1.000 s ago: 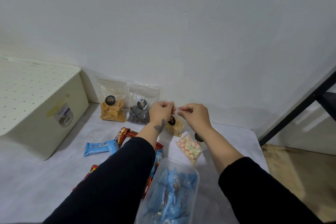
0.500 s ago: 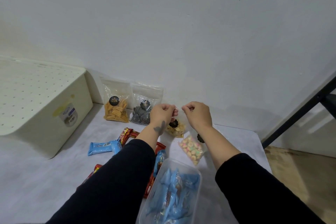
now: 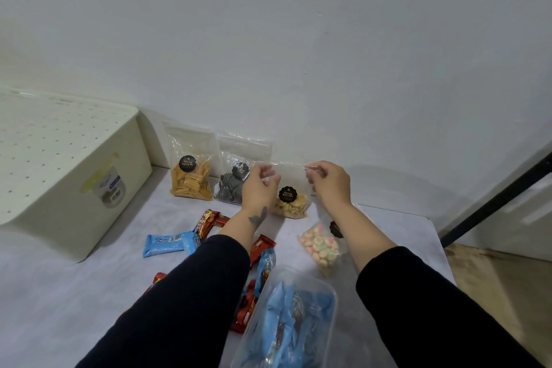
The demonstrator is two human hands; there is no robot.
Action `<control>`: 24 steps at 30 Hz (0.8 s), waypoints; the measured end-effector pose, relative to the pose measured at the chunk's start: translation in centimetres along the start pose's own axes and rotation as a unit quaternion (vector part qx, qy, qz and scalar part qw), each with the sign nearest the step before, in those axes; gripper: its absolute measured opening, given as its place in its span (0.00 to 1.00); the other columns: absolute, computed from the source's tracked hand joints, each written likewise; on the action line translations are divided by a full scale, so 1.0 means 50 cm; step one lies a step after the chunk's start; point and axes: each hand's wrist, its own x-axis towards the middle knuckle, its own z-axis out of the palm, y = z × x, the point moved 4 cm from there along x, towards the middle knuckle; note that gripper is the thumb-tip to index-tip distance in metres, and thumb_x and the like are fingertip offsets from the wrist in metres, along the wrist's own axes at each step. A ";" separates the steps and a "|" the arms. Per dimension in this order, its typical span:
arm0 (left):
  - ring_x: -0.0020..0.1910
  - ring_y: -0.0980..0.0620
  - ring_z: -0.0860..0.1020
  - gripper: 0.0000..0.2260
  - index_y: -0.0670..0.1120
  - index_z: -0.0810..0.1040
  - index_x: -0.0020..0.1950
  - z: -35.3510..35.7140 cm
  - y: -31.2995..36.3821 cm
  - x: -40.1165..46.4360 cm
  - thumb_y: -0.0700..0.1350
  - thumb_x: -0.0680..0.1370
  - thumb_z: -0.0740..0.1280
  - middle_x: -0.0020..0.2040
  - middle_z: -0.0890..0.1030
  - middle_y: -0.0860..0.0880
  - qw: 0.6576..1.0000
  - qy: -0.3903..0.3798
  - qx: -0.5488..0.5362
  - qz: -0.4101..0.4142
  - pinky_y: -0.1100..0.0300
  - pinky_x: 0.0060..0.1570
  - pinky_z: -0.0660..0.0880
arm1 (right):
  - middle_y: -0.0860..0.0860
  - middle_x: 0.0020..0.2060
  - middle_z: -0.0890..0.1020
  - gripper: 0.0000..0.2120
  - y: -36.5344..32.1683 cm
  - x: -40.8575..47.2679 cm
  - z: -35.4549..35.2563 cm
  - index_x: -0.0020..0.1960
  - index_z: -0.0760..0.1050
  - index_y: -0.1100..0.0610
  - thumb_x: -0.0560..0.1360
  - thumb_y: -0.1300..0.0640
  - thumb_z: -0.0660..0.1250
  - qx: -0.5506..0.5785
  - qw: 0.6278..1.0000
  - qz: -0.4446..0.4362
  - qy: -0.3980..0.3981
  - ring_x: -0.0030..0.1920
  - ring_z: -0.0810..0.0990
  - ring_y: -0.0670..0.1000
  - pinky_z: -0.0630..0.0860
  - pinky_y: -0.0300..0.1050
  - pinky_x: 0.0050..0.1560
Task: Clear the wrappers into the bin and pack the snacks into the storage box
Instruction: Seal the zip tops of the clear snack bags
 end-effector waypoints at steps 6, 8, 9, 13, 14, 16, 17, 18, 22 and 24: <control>0.65 0.50 0.72 0.22 0.41 0.64 0.73 0.005 0.011 0.028 0.44 0.80 0.63 0.69 0.71 0.46 0.998 0.021 0.058 0.001 0.55 0.63 0.71 | 0.53 0.44 0.81 0.06 0.002 0.028 0.023 0.51 0.76 0.57 0.74 0.61 0.69 0.043 0.998 0.047 0.020 0.44 0.81 0.56 0.78 0.53 0.55; 0.66 0.47 0.72 0.23 0.41 0.64 0.72 0.006 0.004 0.027 0.43 0.79 0.64 0.69 0.70 0.45 0.995 0.048 0.089 0.011 0.50 0.66 0.71 | 0.53 0.45 0.80 0.11 0.004 0.027 0.016 0.56 0.74 0.59 0.75 0.60 0.68 0.036 0.997 0.060 0.025 0.45 0.78 0.52 0.76 0.46 0.52; 0.64 0.47 0.73 0.21 0.41 0.66 0.70 0.006 0.001 0.023 0.42 0.78 0.65 0.67 0.71 0.44 0.992 0.068 0.104 0.017 0.50 0.64 0.72 | 0.53 0.46 0.80 0.13 0.007 0.023 0.008 0.59 0.73 0.60 0.75 0.60 0.68 0.024 0.997 0.066 0.025 0.46 0.77 0.50 0.73 0.42 0.51; 0.54 0.47 0.77 0.12 0.43 0.72 0.60 0.037 -0.002 -0.002 0.40 0.77 0.63 0.55 0.76 0.46 0.993 0.053 0.107 0.019 0.50 0.57 0.76 | 0.54 0.55 0.80 0.13 0.044 0.006 -0.043 0.60 0.74 0.59 0.76 0.60 0.66 -0.030 0.996 0.082 0.008 0.49 0.76 0.48 0.68 0.37 0.48; 0.52 0.47 0.78 0.10 0.43 0.73 0.59 0.057 -0.002 -0.010 0.40 0.77 0.62 0.53 0.77 0.47 0.994 0.023 0.106 0.018 0.52 0.55 0.76 | 0.54 0.56 0.80 0.12 0.058 0.002 -0.061 0.60 0.75 0.58 0.77 0.60 0.65 -0.053 0.995 0.083 0.006 0.51 0.77 0.49 0.69 0.38 0.49; 0.49 0.48 0.78 0.09 0.43 0.75 0.57 0.102 -0.003 -0.029 0.40 0.78 0.61 0.51 0.79 0.47 0.992 -0.032 0.116 0.021 0.57 0.51 0.75 | 0.53 0.60 0.79 0.12 0.085 -0.008 -0.103 0.60 0.76 0.57 0.77 0.58 0.64 -0.104 0.990 0.094 0.012 0.57 0.77 0.52 0.70 0.40 0.54; 0.50 0.49 0.77 0.09 0.43 0.75 0.58 0.125 -0.005 -0.040 0.40 0.79 0.61 0.52 0.79 0.46 0.991 -0.061 0.120 0.014 0.59 0.50 0.73 | 0.52 0.61 0.78 0.13 0.098 -0.015 -0.125 0.61 0.76 0.56 0.77 0.57 0.63 -0.130 0.986 0.105 0.018 0.60 0.77 0.53 0.71 0.43 0.58; 0.50 0.50 0.76 0.11 0.42 0.74 0.60 0.148 -0.008 -0.053 0.40 0.79 0.62 0.55 0.79 0.45 0.988 -0.094 0.120 0.004 0.60 0.50 0.71 | 0.52 0.62 0.78 0.13 0.114 -0.021 -0.145 0.61 0.75 0.55 0.78 0.56 0.63 -0.152 0.981 0.114 0.024 0.61 0.76 0.53 0.71 0.46 0.62; 0.63 0.45 0.74 0.21 0.43 0.66 0.71 0.219 -0.040 -0.092 0.45 0.78 0.64 0.66 0.73 0.44 0.965 -0.200 0.163 -0.037 0.54 0.64 0.71 | 0.54 0.57 0.80 0.12 0.166 -0.056 -0.192 0.59 0.77 0.57 0.78 0.55 0.62 -0.183 0.969 0.164 -0.012 0.60 0.76 0.56 0.72 0.46 0.58; 0.64 0.44 0.73 0.23 0.44 0.65 0.71 0.233 -0.053 -0.101 0.47 0.78 0.65 0.68 0.72 0.44 0.958 -0.209 0.193 -0.036 0.50 0.65 0.70 | 0.54 0.37 0.78 0.09 0.182 -0.078 -0.203 0.38 0.76 0.56 0.76 0.58 0.62 -0.177 0.966 0.188 -0.028 0.45 0.76 0.58 0.72 0.43 0.41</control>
